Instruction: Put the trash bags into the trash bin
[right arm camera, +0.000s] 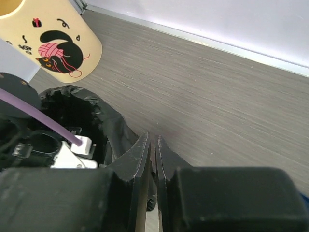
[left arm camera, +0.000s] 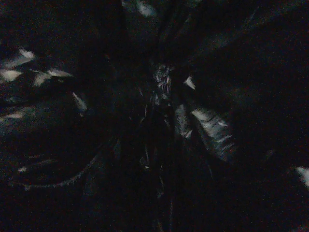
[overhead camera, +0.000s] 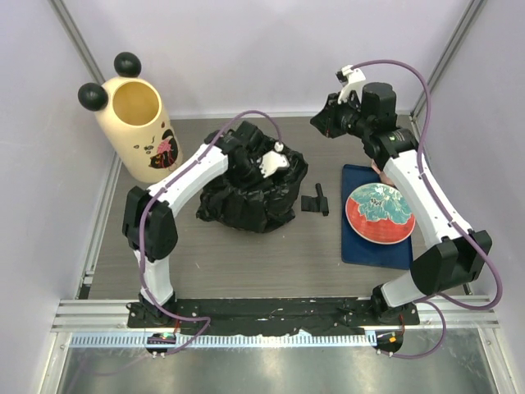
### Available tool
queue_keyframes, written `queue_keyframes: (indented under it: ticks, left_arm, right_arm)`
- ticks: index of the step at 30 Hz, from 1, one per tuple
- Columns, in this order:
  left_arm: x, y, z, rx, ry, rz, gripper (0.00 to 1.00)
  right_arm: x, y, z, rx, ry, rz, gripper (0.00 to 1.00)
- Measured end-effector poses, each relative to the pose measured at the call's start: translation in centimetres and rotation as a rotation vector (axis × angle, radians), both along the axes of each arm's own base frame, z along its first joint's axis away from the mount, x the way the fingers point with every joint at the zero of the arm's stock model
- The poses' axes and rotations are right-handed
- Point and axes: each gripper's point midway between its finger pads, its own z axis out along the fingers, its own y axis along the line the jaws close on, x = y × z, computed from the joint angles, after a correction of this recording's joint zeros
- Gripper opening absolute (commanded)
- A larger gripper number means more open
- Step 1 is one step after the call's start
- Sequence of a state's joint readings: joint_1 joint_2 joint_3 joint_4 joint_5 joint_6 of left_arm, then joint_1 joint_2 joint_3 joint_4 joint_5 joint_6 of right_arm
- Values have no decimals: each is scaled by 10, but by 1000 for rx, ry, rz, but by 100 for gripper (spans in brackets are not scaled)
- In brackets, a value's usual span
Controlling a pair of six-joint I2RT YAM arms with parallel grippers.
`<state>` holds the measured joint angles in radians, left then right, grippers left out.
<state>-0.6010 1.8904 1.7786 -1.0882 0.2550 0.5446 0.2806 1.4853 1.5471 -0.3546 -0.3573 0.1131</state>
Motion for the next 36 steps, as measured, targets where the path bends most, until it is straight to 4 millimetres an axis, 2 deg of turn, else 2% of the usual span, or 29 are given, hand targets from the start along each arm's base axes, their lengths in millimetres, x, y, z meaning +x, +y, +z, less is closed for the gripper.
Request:
queue_keyframes:
  ticks: [5,10,17,25,36]
  left_arm:
    - [-8,20,-46,116,48,0,58]
    - [-3,24,-80,172,74,-9,58]
    - [3,18,-100,180,88,-22,63]
    - [7,14,-99,168,83,-28,66]
    - [11,24,-80,227,64,-14,72]
  right_arm:
    - [-3,-6,-4,-3,13,-13,15]
    - [-7,-9,7,3,-11,-16,15]
    - [-10,-8,4,-1,2,-2,17]
    - [-14,-3,1,1,15,33,18]
    - [-15,4,-7,9,43,73,18]
